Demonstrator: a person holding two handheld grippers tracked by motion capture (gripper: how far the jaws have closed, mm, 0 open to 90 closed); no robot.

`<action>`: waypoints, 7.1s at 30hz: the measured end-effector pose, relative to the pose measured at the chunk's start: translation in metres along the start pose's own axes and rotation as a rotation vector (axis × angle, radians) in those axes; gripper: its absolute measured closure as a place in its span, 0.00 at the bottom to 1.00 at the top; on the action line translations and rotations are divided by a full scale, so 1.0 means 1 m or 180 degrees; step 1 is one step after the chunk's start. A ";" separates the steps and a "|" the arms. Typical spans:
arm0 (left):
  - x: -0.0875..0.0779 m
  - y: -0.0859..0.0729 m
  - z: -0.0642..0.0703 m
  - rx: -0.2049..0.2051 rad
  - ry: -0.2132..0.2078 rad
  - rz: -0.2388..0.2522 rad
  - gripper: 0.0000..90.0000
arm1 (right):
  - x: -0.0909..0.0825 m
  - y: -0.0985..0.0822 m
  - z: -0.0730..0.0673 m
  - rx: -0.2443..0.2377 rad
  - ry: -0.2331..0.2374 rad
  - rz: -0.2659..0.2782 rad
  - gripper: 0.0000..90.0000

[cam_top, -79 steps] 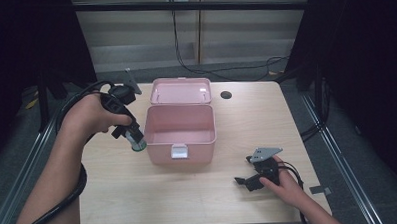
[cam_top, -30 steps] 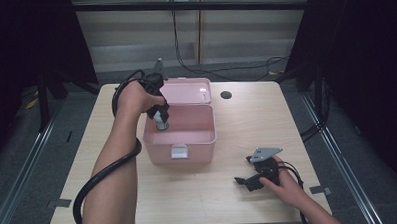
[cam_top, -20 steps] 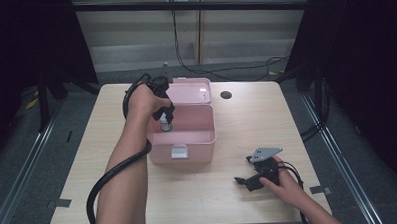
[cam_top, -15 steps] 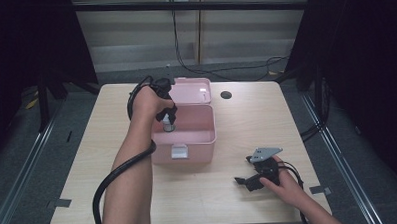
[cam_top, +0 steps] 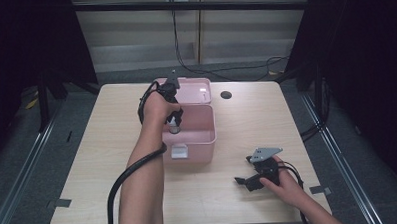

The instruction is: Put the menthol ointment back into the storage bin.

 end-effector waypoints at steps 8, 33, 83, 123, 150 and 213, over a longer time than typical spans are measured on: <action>0.010 0.007 0.001 -0.0049 0.0005 0.0009 0.56 | 0.000 0.000 0.000 0.0001 0.0001 0.0004 0.09; 0.031 0.023 0.004 -0.0133 0.0121 0.0160 0.56 | 0.000 0.000 -0.001 0.0016 0.0023 0.0002 0.09; 0.056 0.031 0.000 -0.0152 0.0199 0.0302 0.52 | 0.000 0.000 -0.001 0.0019 0.0020 -0.0001 0.09; 0.003 -0.005 -0.006 -0.0185 0.0016 0.0267 0.28 | 0.000 0.000 -0.001 0.0006 0.0018 -0.0006 0.09; -0.042 -0.046 -0.012 -0.0019 -0.0099 0.0307 0.28 | 0.000 0.000 -0.001 0.0007 0.0027 -0.0008 0.09; -0.006 -0.170 -0.073 0.0140 -0.0165 0.0316 0.28 | 0.000 0.000 -0.001 0.0027 0.0016 -0.0001 0.09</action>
Point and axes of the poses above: each handheld gripper's, and its own axes: x roughly forward along the jaws, y roughly out of its top, z roughly to its right, the point moved 5 cm from there along x, roughly forward along the jaws, and after that the axes turned 14 degrees about -z, right-handed, at the moved point
